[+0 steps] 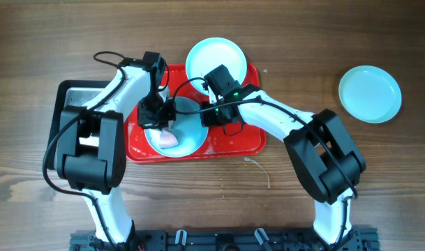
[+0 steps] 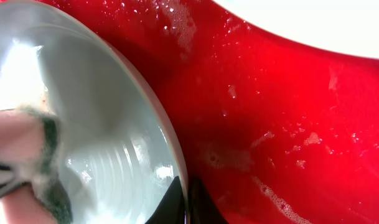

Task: Clean dirty plates on tray and stack at the side
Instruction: 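Continue scrubbing the plate's far side with the left sponge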

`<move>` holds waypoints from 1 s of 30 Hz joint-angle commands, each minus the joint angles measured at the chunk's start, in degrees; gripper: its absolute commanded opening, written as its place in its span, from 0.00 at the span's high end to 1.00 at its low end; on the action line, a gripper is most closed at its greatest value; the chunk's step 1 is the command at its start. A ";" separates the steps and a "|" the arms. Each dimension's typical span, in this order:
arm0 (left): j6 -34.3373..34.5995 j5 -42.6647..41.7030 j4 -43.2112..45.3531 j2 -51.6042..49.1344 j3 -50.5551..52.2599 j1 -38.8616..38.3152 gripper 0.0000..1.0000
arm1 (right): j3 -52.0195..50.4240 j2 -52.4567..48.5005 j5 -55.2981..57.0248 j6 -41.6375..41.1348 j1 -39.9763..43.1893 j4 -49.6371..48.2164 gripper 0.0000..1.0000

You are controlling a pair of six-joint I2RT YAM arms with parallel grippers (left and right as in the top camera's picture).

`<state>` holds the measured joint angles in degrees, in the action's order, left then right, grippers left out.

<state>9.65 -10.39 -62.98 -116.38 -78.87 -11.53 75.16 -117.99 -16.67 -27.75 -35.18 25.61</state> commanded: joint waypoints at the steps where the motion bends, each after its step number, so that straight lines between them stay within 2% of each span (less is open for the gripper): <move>1: -1.57 -0.90 -1.84 -1.81 -1.81 -0.11 0.96 | 0.17 -1.38 -0.92 0.48 -0.20 0.22 0.96; 8: 8.04 13.77 -5.44 -1.81 -10.43 0.07 0.96 | 0.22 -1.38 -2.73 -0.94 0.63 2.01 0.96; 10: 12.37 23.58 -4.44 -1.81 -10.78 0.02 0.96 | 0.22 -1.38 -2.73 -0.96 0.76 2.12 0.96; 11: 12.22 25.27 -3.56 -1.84 -10.64 0.02 0.96 | 0.22 -1.38 -2.73 -0.98 0.76 2.10 0.96; 13: 10.12 25.86 -1.33 -1.84 -10.10 0.02 0.96 | 0.22 -1.38 -2.71 -0.96 0.76 2.08 0.96; 15: 9.97 25.29 -1.53 -1.84 -10.01 -0.09 0.96 | 0.22 -1.40 -2.67 -0.96 0.76 2.08 0.96; 18: 6.27 21.88 -2.99 -1.84 -9.88 -0.85 0.96 | 0.22 -1.40 -2.47 -0.94 0.76 2.03 0.96; 22: 3.02 21.38 -2.86 -1.84 -6.75 -2.84 0.96 | 0.22 -1.40 -2.47 -0.96 0.76 2.03 0.96; 27: -1.79 21.33 5.84 -1.84 1.55 -5.16 0.96 | 0.22 -1.40 -2.49 -0.94 0.76 1.99 0.96; 30: -1.97 21.33 11.87 -1.84 5.75 -5.77 0.96 | 0.22 -1.40 -2.49 -0.94 0.76 1.97 0.96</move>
<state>10.98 13.74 -56.73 -116.11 -79.46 -16.29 75.16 -117.99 -18.90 -28.25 -34.65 27.03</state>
